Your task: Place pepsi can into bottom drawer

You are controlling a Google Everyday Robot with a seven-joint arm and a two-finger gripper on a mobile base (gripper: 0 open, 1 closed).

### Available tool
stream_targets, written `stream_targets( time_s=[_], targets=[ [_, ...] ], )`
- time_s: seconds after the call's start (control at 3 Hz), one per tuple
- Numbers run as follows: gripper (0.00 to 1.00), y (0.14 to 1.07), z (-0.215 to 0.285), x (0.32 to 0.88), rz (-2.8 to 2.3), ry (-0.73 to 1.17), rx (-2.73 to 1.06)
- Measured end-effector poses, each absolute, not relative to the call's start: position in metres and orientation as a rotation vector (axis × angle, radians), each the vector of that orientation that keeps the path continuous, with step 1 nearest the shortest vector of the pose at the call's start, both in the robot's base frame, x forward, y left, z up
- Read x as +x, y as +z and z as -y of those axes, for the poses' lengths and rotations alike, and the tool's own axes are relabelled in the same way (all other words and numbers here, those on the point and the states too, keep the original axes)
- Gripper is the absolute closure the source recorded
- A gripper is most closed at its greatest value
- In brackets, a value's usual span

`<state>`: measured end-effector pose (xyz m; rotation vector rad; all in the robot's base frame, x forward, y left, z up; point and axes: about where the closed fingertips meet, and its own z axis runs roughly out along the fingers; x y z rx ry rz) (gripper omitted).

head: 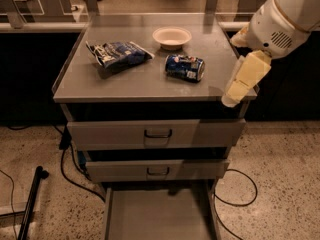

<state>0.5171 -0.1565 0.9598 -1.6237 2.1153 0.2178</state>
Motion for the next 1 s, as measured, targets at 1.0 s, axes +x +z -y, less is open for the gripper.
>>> stream_targets(
  time_s=[1.0],
  targets=[
    [0.0, 0.953, 0.137, 0.575, -2.024, 0.232, -1.547]
  ],
)
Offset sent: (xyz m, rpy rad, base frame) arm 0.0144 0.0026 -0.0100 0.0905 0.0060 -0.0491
